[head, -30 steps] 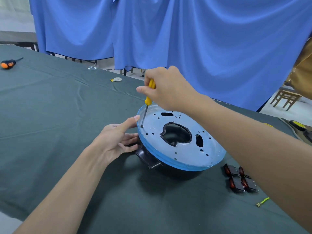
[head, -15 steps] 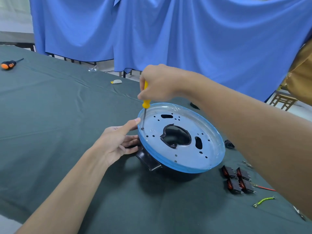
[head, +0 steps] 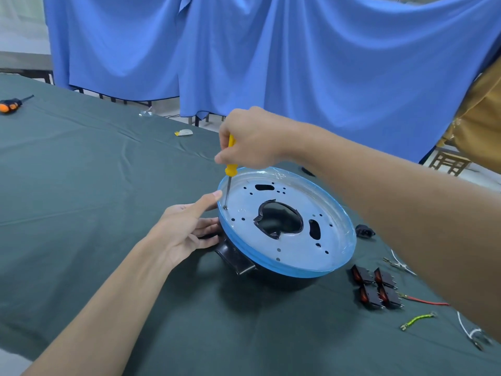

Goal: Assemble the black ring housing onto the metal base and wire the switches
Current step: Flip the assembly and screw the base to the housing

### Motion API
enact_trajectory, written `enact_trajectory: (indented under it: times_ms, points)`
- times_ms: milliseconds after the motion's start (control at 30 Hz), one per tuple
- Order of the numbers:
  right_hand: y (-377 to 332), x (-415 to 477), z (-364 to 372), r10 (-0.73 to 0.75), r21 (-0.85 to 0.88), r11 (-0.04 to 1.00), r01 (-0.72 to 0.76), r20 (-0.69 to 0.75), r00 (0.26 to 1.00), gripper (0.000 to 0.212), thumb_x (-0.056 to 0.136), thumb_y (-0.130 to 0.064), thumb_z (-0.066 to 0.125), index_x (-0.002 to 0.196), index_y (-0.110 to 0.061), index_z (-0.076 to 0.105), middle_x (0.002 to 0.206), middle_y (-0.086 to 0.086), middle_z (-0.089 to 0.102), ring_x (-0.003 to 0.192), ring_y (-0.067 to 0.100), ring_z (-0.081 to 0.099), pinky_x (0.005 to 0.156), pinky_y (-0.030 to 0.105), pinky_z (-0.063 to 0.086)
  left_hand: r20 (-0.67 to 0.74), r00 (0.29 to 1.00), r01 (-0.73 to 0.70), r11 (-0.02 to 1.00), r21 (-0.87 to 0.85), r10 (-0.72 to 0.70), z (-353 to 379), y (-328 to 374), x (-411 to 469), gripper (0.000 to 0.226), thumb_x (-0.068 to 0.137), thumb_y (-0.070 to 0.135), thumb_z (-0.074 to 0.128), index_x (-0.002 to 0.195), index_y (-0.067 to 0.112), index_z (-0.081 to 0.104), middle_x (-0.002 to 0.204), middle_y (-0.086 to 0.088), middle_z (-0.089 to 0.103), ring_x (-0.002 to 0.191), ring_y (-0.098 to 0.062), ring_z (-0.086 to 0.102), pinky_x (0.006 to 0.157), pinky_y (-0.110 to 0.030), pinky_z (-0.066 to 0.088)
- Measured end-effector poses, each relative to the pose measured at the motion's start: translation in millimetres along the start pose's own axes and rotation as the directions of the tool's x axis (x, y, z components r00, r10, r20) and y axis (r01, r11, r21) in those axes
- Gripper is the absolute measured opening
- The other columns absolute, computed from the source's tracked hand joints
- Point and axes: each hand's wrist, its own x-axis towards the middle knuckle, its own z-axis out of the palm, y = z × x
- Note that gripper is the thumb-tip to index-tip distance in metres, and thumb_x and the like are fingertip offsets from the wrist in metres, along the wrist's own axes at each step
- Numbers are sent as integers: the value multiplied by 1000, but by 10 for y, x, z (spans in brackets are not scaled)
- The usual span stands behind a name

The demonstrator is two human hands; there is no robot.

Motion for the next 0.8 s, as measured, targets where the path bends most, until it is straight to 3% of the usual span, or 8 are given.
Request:
enact_trajectory:
  times_ms: [133, 200, 300, 467, 567, 633, 733, 800]
  points:
    - [55, 39, 63, 133, 74, 988, -133, -3, 991, 37, 92, -35, 50, 65, -12, 38, 56, 8, 47, 56, 24, 45, 47, 26, 33, 7, 1000, -5, 1000, 0, 5, 1, -3, -13, 31, 78, 38, 78, 94, 12, 74, 89, -19, 74, 68, -23, 68, 70, -35, 55]
    - [72, 17, -21, 151, 42, 987, -156, 101, 983, 41, 88, -50, 53, 73, -11, 50, 62, 7, 60, 49, 23, 54, 46, 22, 44, 4, 1000, -6, 1000, -4, 6, 5, 1, -10, 31, 77, 38, 78, 94, 12, 74, 89, -19, 74, 68, -23, 68, 70, -35, 55]
    - [104, 4, -57, 62, 7, 998, -63, 103, 993, 31, 86, -38, 60, 95, -9, 62, 86, 10, 68, 68, 26, 63, 47, 24, 42, 8, 1000, -2, 1000, -8, 2, 13, 2, -8, 32, 76, 38, 79, 94, 12, 73, 89, -20, 73, 69, -23, 67, 72, -36, 55]
    - [101, 14, 113, 104, 81, 992, -100, -41, 994, 31, 93, -30, 49, 69, -12, 41, 66, 5, 43, 68, 23, 44, 53, 29, 32, 0, 1000, -4, 1000, -1, 4, 12, -3, -14, 31, 78, 37, 78, 93, 11, 73, 89, -20, 73, 65, -23, 67, 71, -36, 55]
    - [110, -15, -13, 162, 95, 980, -174, 121, 979, 35, 90, -39, 52, 71, -12, 44, 60, 3, 47, 52, 22, 47, 44, 21, 38, -1, 1000, -4, 1000, -5, 4, 10, -3, -9, 31, 78, 38, 78, 94, 11, 73, 90, -20, 74, 68, -24, 67, 65, -33, 56]
    - [114, -50, -81, 103, 80, 990, -118, 171, 980, 26, 88, -31, 54, 86, -5, 55, 67, 7, 52, 59, 28, 52, 42, 20, 40, 6, 1000, -6, 1000, -16, 7, 8, -5, 1, 34, 77, 38, 79, 96, 11, 73, 90, -20, 73, 69, -24, 66, 67, -33, 55]
    - [103, -62, -24, 6, 36, 999, -7, 32, 999, 26, 90, -27, 54, 96, -3, 62, 80, 12, 59, 72, 28, 51, 53, 27, 37, 12, 1000, -4, 1000, -24, 4, 10, -8, 8, 38, 75, 38, 79, 100, 9, 73, 89, -20, 73, 69, -24, 64, 71, -36, 55]
    - [89, -33, 60, 24, 22, 1000, -23, -46, 999, 22, 92, -21, 47, 85, -2, 55, 74, 10, 49, 76, 26, 41, 56, 30, 32, 12, 1000, -4, 1000, -26, 5, 5, -10, 3, 38, 74, 38, 80, 98, 9, 73, 89, -20, 73, 69, -24, 64, 72, -37, 56]
